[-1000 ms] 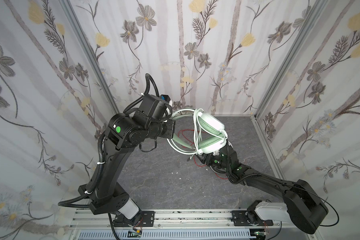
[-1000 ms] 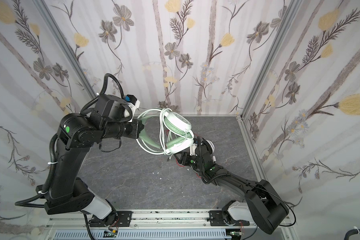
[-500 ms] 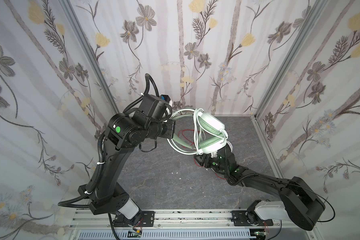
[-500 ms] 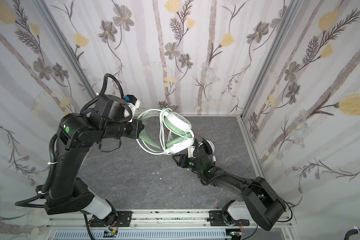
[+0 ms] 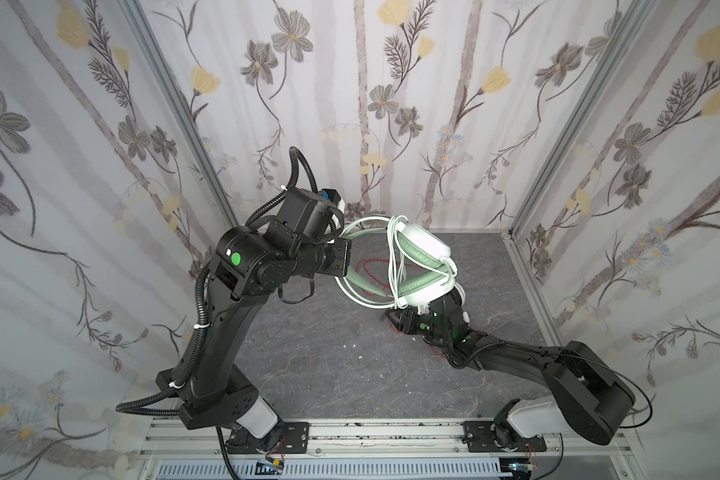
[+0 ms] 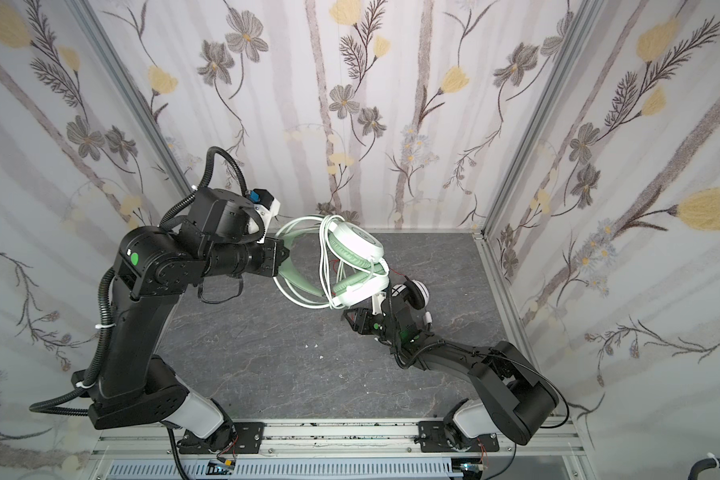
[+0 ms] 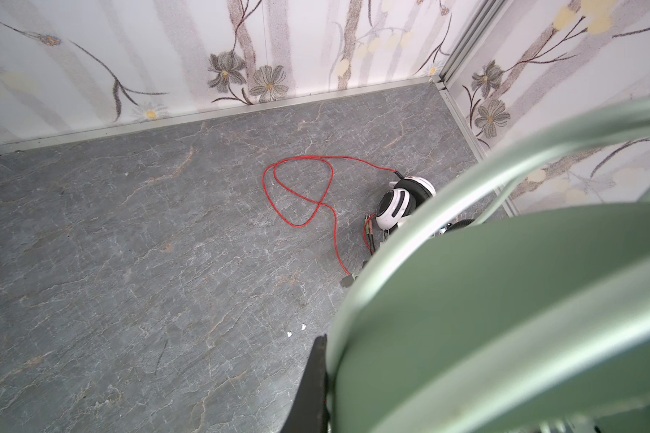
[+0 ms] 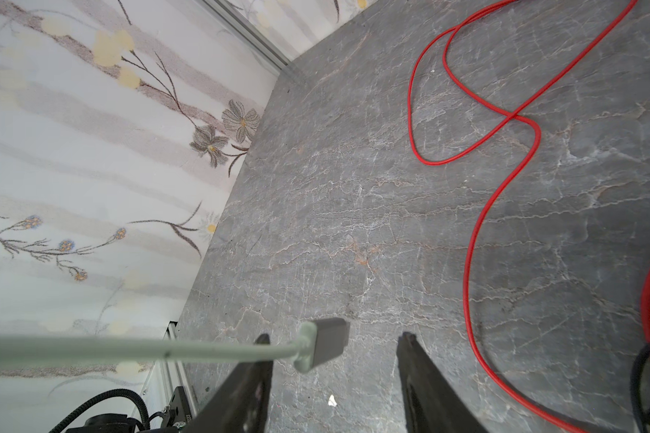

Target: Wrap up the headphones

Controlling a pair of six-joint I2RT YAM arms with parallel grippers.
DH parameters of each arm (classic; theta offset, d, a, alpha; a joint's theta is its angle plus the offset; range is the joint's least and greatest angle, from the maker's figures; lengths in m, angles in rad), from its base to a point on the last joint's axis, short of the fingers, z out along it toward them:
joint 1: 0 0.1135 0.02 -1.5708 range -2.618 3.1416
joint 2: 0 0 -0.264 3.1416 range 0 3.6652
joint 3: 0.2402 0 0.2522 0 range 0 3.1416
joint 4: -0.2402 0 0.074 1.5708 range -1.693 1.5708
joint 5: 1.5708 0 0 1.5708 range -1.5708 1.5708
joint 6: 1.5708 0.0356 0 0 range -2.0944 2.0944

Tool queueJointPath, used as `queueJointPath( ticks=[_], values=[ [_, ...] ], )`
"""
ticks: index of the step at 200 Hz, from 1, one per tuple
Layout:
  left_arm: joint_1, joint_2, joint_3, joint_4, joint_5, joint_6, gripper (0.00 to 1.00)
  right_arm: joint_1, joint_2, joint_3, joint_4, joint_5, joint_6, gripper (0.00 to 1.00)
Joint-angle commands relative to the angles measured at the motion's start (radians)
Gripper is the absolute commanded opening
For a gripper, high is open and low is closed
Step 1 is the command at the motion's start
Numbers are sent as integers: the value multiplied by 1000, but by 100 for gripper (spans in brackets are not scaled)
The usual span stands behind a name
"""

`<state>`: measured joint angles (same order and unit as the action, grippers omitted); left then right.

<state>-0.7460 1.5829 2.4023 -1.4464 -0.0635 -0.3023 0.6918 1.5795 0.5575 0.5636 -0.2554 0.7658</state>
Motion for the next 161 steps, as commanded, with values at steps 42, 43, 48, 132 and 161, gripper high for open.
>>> queueJointPath(
  ticks=[42, 43, 48, 132, 161],
  values=[
    [7, -9, 10, 80, 33, -49, 0, 28, 55, 44, 99, 28, -10, 50],
    [7, -9, 11, 81, 33, -49, 0, 28, 55, 44, 99, 28, -10, 50],
    [8, -9, 11, 80, 34, -49, 0, 28, 58, 45, 100, 29, -9, 50],
    [11, -18, 10, 75, 46, -57, 0, 29, 83, 52, 117, 40, -14, 39],
    [13, -19, 11, 77, 53, -62, 0, 30, 97, 53, 129, 22, -22, 28]
  ],
)
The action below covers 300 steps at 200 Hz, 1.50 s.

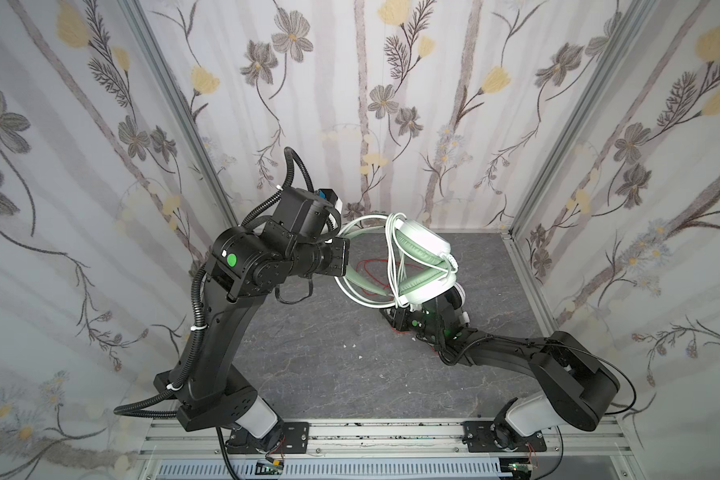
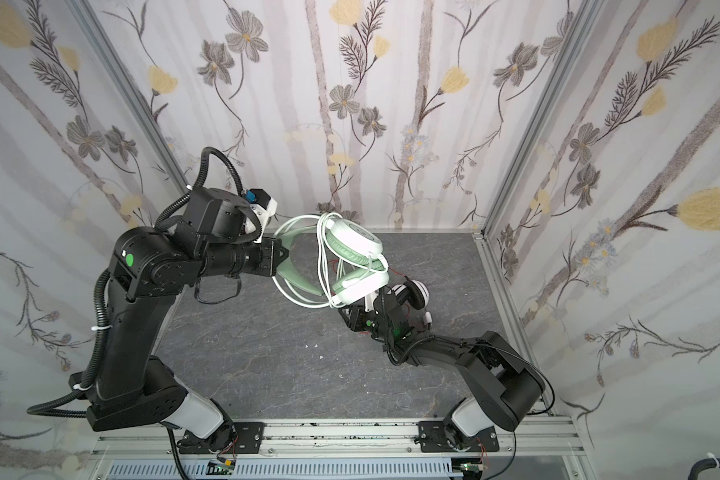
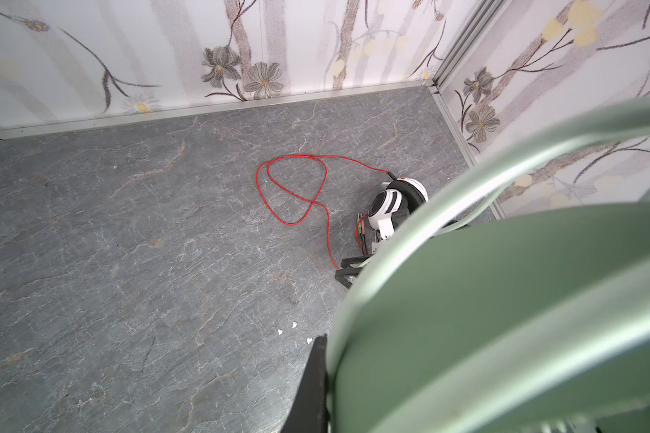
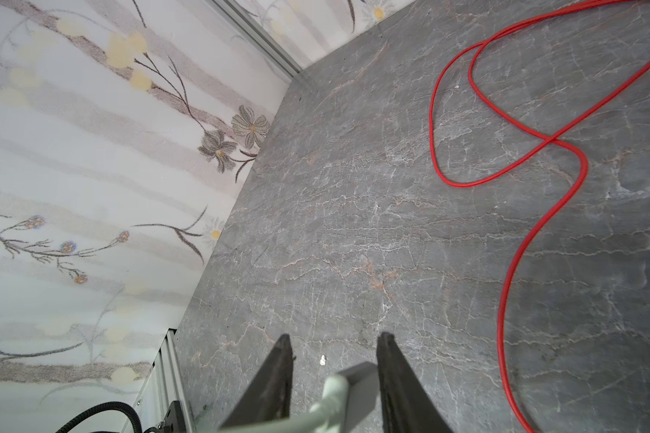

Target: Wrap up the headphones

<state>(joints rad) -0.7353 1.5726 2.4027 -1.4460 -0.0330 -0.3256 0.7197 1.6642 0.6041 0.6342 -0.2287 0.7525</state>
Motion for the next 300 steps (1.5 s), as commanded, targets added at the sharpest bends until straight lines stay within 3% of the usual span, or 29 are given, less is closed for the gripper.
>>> queueJointPath(
  ticks=[1, 35, 93, 130, 165, 194, 249, 300],
  values=[
    [3, -9, 10, 76, 22, -39, 0, 2, 12, 6, 60, -5, -8, 28],
    [12, -13, 7, 73, 26, -41, 0, 1, 16, 5, 53, -33, -21, 11],
    [61, -24, -2, 105, 80, -69, 0, 7, -13, 26, -87, -81, -61, 3],
    [138, -44, -42, 141, 95, -127, 0, 47, -114, 67, -267, -63, -109, 3],
    [265, -51, -93, 133, 95, -218, 0, 126, -207, 154, -511, 5, -184, 2],
    [381, -81, -182, 170, 172, -286, 0, 183, -271, 202, -668, 57, -233, 2],
    [527, -196, -410, 368, 326, -398, 0, 260, -328, 189, -782, 52, -249, 2],
    [548, -229, -504, 294, 194, -389, 0, 339, -384, 268, -928, 214, -288, 2]
  ],
)
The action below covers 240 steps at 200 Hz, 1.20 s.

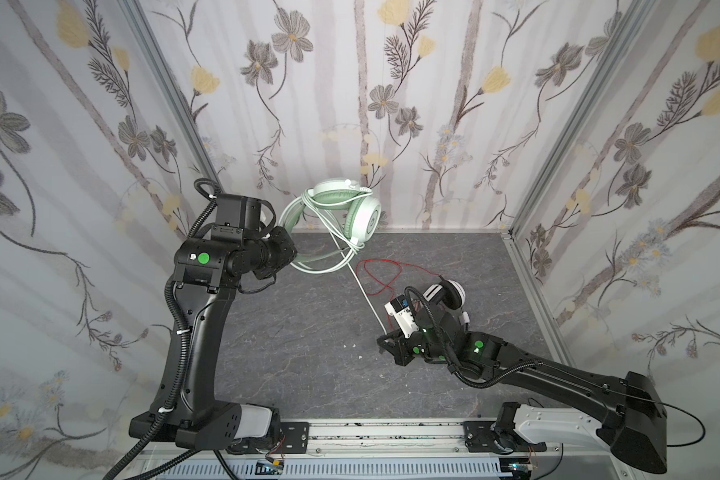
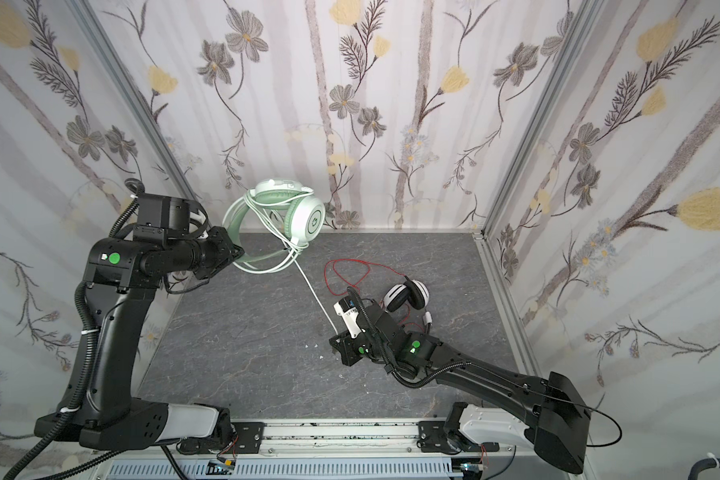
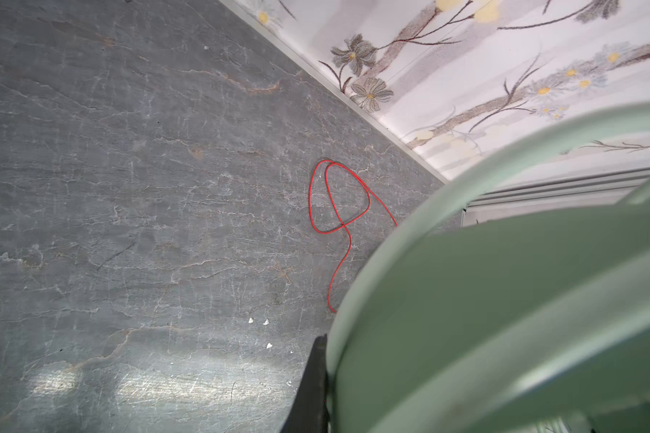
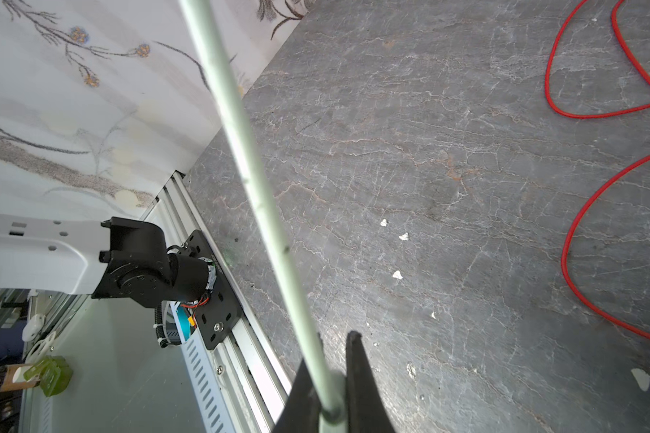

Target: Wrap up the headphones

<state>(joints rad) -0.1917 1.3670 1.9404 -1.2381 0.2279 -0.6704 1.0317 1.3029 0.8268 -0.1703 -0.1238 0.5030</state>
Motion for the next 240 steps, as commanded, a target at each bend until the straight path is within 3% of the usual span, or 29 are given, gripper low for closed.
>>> queueJointPath(
  ticks=[1, 56, 146, 186, 240],
  values=[
    [5, -25, -44, 86, -70, -44, 0, 27, -24, 48, -129, 113, -39, 2],
    [5, -86, -184, 40, -271, -60, 0, 90, -85, 211, -357, 338, -160, 1],
    [-10, -65, -229, -23, -310, -36, 0, 203, -36, 468, -589, 668, -424, 0],
    [-91, -13, -206, -56, -322, 29, 0, 215, -18, 529, -600, 783, -524, 0],
    [-234, 104, -122, -158, -478, 94, 0, 215, -88, 539, -538, 821, -743, 0]
  ],
)
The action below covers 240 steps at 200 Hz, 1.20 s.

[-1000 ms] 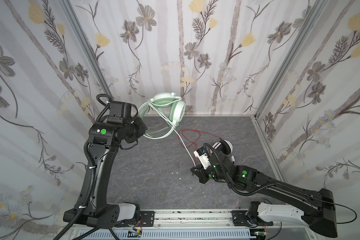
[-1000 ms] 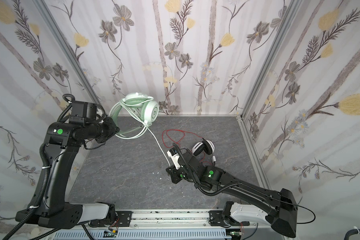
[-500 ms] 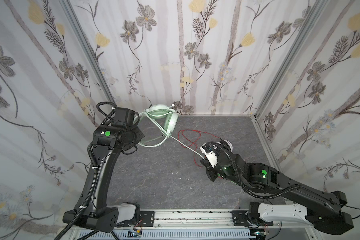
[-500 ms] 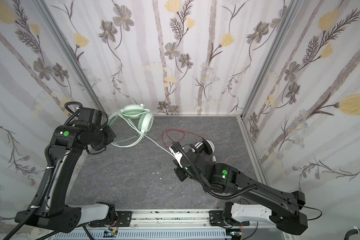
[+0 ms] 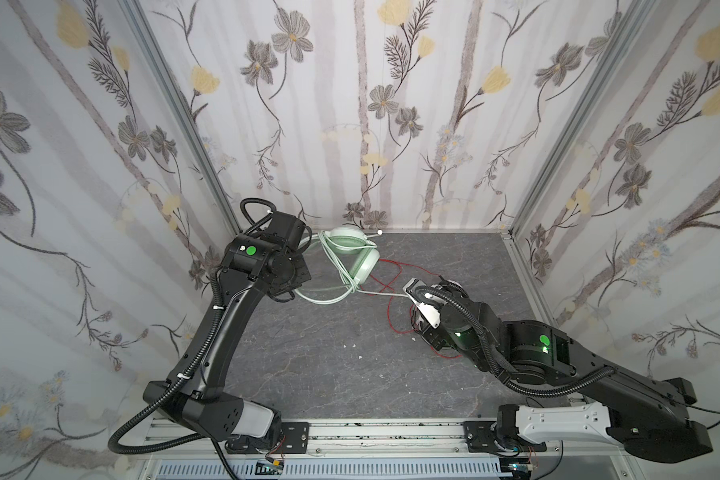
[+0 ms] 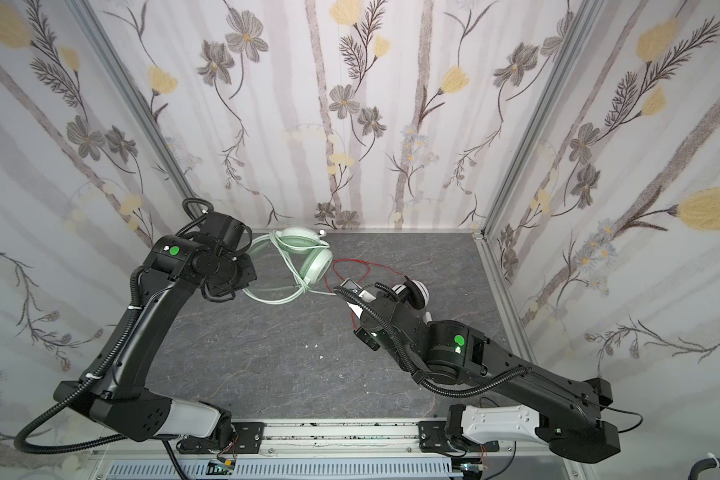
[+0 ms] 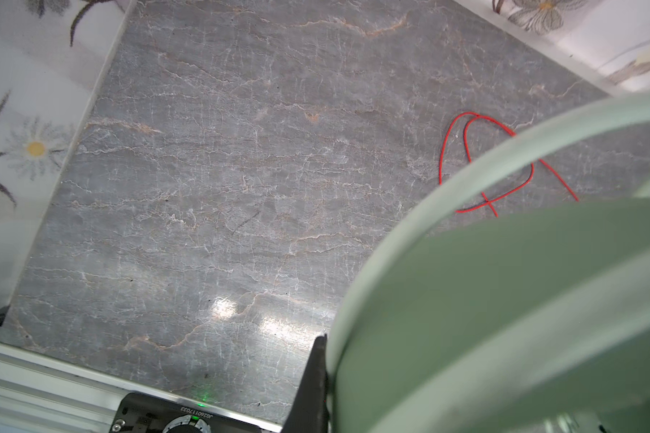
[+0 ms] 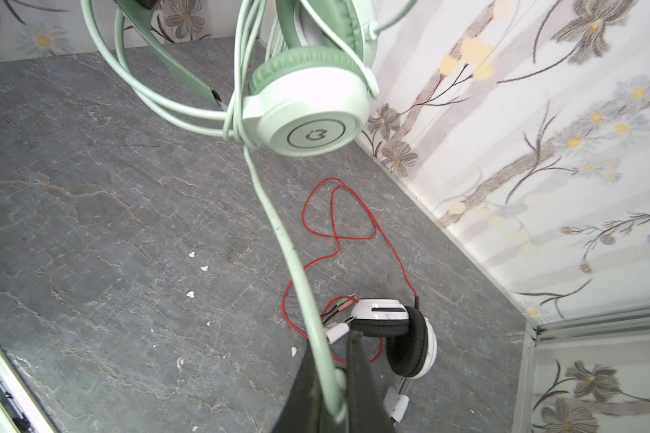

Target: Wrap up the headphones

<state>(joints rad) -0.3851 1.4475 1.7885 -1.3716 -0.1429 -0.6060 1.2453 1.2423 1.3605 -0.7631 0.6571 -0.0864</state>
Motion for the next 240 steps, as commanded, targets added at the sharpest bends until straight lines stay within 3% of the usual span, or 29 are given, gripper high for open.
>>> queueJointPath(
  ticks=[1, 36, 93, 138, 180, 240],
  values=[
    [-42, 25, 31, -26, -109, 29, 0, 2, -29, 5, 55, 39, -159, 0],
    [-100, 70, 51, -48, -138, 54, 0, 20, -55, 9, 71, 40, -295, 0],
    [-177, 153, 103, -85, -148, 84, 0, 123, -18, 18, 105, 227, -544, 0],
    [-235, 177, 115, -91, -116, 179, 0, 167, 9, 19, 212, 285, -726, 0],
    [-300, 182, 83, -78, -138, 234, 0, 167, 18, 26, 215, 195, -808, 0],
    [-415, 106, 2, 29, -192, 324, 0, 125, 53, 101, 42, -69, -677, 0]
  ],
)
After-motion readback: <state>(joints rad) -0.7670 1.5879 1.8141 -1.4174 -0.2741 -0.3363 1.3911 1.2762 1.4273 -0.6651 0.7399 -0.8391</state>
